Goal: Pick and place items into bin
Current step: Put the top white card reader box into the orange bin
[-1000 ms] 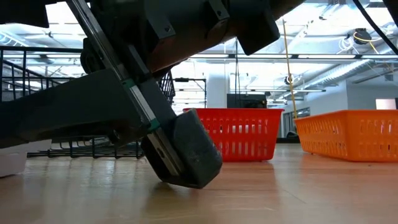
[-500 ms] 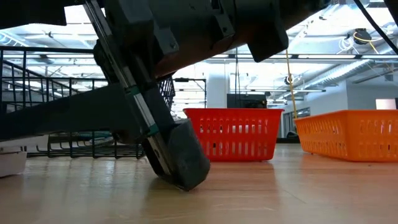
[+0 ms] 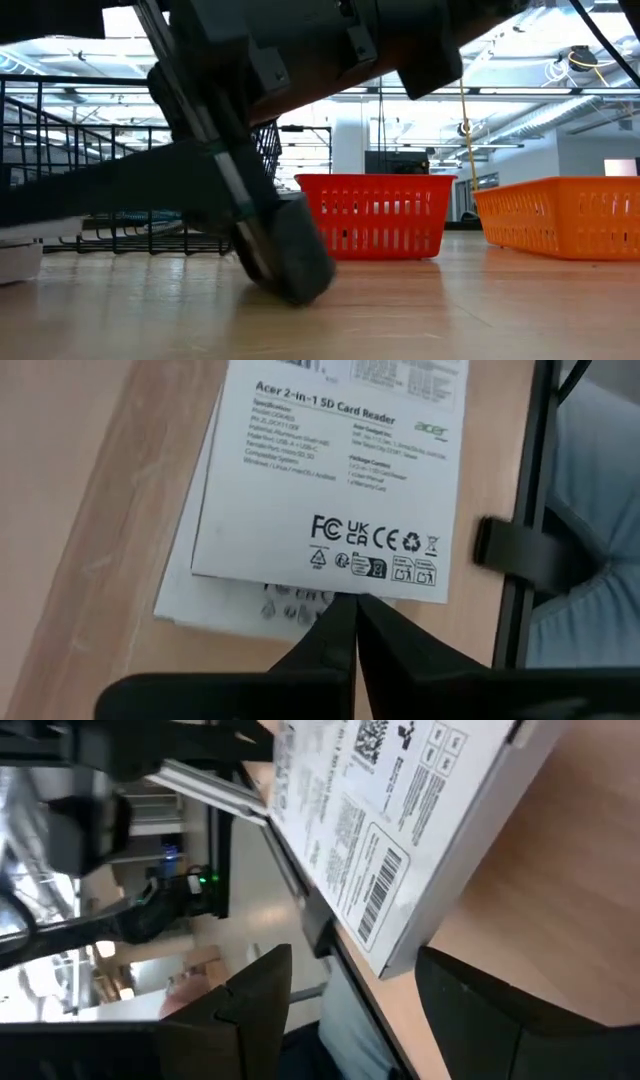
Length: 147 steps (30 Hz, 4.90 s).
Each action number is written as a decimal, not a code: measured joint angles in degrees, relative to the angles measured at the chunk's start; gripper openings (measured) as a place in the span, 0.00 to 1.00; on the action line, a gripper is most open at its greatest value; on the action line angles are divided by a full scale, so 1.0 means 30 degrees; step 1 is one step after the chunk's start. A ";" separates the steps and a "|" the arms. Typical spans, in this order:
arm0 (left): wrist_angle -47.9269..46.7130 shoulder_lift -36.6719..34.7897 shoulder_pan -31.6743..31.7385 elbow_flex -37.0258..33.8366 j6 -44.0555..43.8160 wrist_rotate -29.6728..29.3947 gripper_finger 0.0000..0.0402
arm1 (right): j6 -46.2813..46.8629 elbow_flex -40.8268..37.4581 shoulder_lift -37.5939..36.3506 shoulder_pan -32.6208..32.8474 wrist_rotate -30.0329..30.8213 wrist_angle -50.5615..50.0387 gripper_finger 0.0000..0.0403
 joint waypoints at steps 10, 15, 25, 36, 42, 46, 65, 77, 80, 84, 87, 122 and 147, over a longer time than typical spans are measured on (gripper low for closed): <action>0.0129 0.0000 0.0041 0.0028 -0.0038 -0.0346 0.04 | 0.0905 0.0004 0.0025 0.0194 -0.1234 -0.2688 0.51; 0.0139 0.0000 0.0041 0.0036 -0.0087 -0.0340 0.05 | 0.0980 0.0004 0.0011 0.0157 -0.1900 -0.2891 0.51; 0.0223 0.0000 0.0034 0.0044 -0.0331 -0.0180 0.05 | 0.0061 -0.0011 -0.1173 0.0157 -0.1498 -0.5783 0.51; 0.0190 0.0000 0.0019 0.0044 -0.0372 -0.0048 0.04 | -0.0567 -0.0025 -0.1213 -0.0076 -0.0659 -0.4647 0.51; 0.0190 0.0000 0.0005 0.0044 -0.0371 -0.0048 0.02 | -0.0776 -0.0044 -0.1205 -0.0098 0.0171 -0.3877 0.51; 0.0244 0.0000 0.0004 0.0044 -0.0372 -0.0058 0.02 | -0.1119 -0.0047 -0.1155 -0.0105 0.0542 -0.2808 0.51; 0.0613 0.0000 0.0190 0.0036 0.0011 -0.0403 0.03 | -0.1784 -0.0047 -0.1031 -0.0149 0.0929 -0.1332 0.43; 0.0747 -0.0044 0.0303 0.0036 0.0114 -0.0260 0.04 | -0.3761 -0.0076 -0.0995 -0.0134 0.0964 0.0130 0.11; 0.0822 -0.0044 0.0303 0.0043 0.0131 -0.0247 0.02 | -0.4454 -0.0091 -0.1031 -0.0079 0.1176 0.0634 0.11; 0.1142 -0.0022 0.0344 0.0020 0.0102 -0.0397 0.02 | -0.5226 -0.0098 -0.1337 0.0084 0.1519 0.0391 0.11; 0.2014 -0.0022 0.0340 0.0015 0.0231 -0.0561 0.05 | -0.6040 -0.0098 -0.1728 0.0133 0.1682 0.0453 0.11; 1.3206 0.0007 0.1381 0.0015 0.9231 -0.2125 0.09 | -1.2359 -0.0011 -1.1554 0.5852 1.9482 -1.7204 0.11; 1.3312 0.0000 0.1374 0.0022 0.9581 -0.2905 0.09 | -0.2911 -0.0033 -1.1540 0.5323 1.3831 -3.6594 0.10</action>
